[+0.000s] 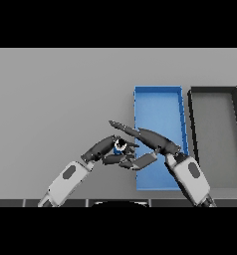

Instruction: Pick up the blue pipe and place it into the blue bin.

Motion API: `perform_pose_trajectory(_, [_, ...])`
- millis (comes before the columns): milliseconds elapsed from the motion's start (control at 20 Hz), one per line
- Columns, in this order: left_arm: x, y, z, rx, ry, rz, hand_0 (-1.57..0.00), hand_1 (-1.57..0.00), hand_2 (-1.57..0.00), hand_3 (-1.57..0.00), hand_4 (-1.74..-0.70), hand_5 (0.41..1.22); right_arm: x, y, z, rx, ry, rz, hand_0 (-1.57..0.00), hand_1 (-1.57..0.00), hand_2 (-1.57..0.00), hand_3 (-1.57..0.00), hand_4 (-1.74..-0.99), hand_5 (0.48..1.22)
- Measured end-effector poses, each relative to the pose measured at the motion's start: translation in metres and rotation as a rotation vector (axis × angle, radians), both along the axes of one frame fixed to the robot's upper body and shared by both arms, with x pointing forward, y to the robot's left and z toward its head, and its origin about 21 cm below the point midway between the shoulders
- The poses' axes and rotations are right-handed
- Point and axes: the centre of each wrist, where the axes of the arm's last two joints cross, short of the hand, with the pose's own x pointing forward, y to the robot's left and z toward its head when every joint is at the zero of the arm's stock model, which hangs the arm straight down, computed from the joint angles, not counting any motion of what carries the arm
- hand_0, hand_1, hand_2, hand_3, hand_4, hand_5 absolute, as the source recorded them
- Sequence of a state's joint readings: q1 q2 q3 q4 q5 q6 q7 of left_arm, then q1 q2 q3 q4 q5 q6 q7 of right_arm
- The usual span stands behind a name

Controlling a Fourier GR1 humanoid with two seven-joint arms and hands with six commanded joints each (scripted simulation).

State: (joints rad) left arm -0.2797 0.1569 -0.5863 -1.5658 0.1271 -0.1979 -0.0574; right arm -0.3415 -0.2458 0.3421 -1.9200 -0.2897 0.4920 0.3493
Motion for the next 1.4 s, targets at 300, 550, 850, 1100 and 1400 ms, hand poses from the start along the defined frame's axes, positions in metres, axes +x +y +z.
perform_pose_trajectory(300, [0.000,0.005,0.000,0.004,-0.011,-0.012,-1.39,-1.33,-1.32,-1.29,-1.74,1.221,0.018,0.031,0.008,-0.005,0.004,0.087,-0.18,-0.22,-0.24,-0.16,-1.294,0.509])
perform_pose_trajectory(550, [0.002,0.007,0.005,0.203,-0.028,-0.015,-0.94,-0.88,-0.86,-0.78,-1.57,1.221,0.028,0.050,0.009,-0.040,0.000,0.165,-1.02,-1.01,-1.04,-0.87,-1.530,0.606])
perform_pose_trajectory(850, [-0.002,0.003,0.002,0.004,-0.006,0.017,-1.40,-1.39,-1.31,-1.36,-1.70,1.221,0.028,0.055,0.002,0.043,0.080,0.214,-1.43,-1.42,-1.43,-1.37,-1.441,1.019])
perform_pose_trajectory(1100, [0.001,0.003,0.003,0.013,0.005,0.018,-1.52,-1.51,-1.39,-1.50,-1.73,1.221,0.021,0.055,0.001,0.017,-0.018,0.216,-1.52,-1.52,-1.53,-1.51,-1.475,1.155])
perform_pose_trajectory(1400, [0.007,0.012,0.003,0.153,-0.132,-0.060,-0.47,-0.44,-0.40,-0.44,-1.14,1.187,0.019,0.056,0.001,0.028,0.027,0.205,-1.56,-1.56,-1.56,-1.55,-1.491,1.204])
